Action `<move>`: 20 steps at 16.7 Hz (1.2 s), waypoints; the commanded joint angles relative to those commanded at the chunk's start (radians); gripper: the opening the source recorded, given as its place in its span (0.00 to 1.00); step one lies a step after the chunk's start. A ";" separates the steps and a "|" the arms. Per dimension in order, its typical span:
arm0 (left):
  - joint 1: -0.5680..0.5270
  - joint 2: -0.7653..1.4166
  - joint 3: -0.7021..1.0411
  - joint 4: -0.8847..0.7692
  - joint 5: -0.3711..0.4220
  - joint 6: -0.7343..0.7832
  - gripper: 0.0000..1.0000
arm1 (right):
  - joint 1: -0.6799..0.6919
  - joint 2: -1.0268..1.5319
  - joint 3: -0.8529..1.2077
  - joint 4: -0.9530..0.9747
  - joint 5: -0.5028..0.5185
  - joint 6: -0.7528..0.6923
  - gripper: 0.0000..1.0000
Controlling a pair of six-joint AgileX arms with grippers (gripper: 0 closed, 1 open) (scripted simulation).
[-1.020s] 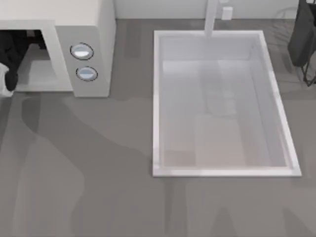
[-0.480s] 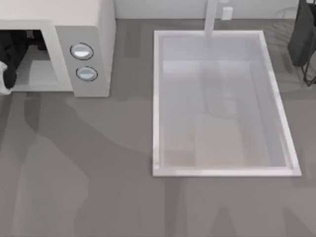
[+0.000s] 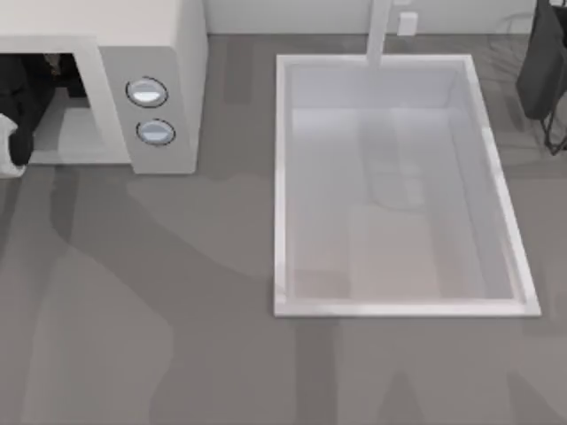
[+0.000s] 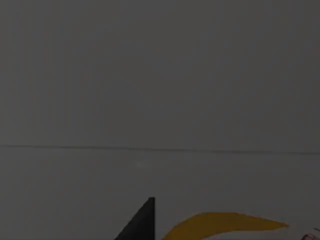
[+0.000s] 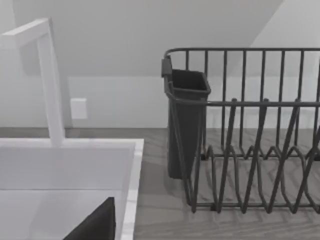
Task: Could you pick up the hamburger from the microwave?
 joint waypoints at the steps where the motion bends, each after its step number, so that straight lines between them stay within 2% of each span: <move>1: -0.024 -0.054 -0.046 -0.007 -0.023 -0.007 0.00 | 0.000 0.000 0.000 0.000 0.000 0.000 1.00; 8: -0.219 -0.617 -0.488 -0.124 -0.208 -0.069 0.00 | 0.000 0.000 0.000 0.000 0.000 0.000 1.00; 12: -0.298 -0.902 -0.726 -0.221 -0.286 -0.095 0.00 | 0.000 0.000 0.000 0.000 0.000 0.000 1.00; 16: -0.333 -1.034 -0.850 -0.285 -0.321 -0.107 0.00 | 0.000 0.000 0.000 0.000 0.000 0.000 1.00; 20: -0.334 -1.040 -0.856 -0.288 -0.322 -0.108 0.00 | 0.000 0.000 0.000 0.000 0.000 0.000 1.00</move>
